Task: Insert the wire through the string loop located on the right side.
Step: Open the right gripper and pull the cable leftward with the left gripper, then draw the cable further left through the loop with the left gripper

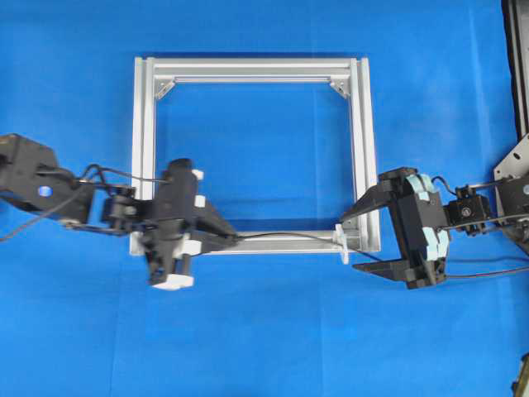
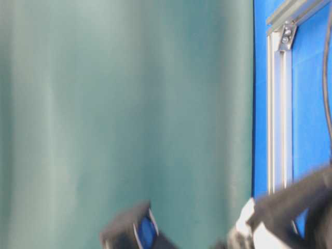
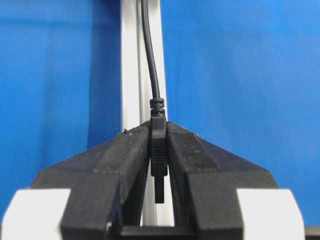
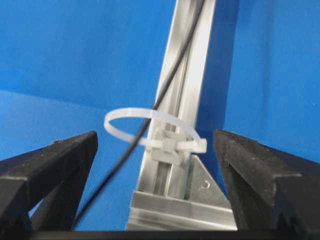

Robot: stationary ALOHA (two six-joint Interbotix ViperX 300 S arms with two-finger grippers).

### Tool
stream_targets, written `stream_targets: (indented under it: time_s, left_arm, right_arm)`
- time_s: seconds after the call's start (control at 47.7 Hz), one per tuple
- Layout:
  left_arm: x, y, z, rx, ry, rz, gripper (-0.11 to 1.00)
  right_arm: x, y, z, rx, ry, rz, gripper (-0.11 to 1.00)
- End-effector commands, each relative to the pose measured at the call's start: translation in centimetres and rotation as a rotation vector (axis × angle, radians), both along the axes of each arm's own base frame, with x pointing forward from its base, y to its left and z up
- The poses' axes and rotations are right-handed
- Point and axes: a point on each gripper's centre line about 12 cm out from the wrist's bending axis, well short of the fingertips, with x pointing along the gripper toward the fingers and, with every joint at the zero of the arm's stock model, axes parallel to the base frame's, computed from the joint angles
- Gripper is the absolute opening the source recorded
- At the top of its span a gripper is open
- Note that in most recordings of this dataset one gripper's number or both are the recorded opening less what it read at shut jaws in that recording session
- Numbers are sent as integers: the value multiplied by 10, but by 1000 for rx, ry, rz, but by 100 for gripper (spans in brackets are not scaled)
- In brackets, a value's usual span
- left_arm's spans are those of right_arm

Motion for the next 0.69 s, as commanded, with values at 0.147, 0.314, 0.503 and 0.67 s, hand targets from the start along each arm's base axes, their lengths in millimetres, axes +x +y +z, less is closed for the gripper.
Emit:
stream_targets:
  time_s: [0.147, 0.314, 0.503, 0.67]
  left_arm:
    - [-42, -10, 8, -6, -25, -51, 8]
    - [-73, -7, 9, -8, -48, -64, 8]
    - [-100, -4, 10, -7, -59, -79, 8]
    - [-109, -1, 7, 3, -32, -79, 8]
  right_arm:
    - [4, 1, 16, 13, -47, 1, 89]
    - [4, 1, 19, 17, -54, 0, 89]
    - [4, 1, 19, 15, -52, 1, 89]
    - [3, 1, 18, 16, -50, 1, 89]
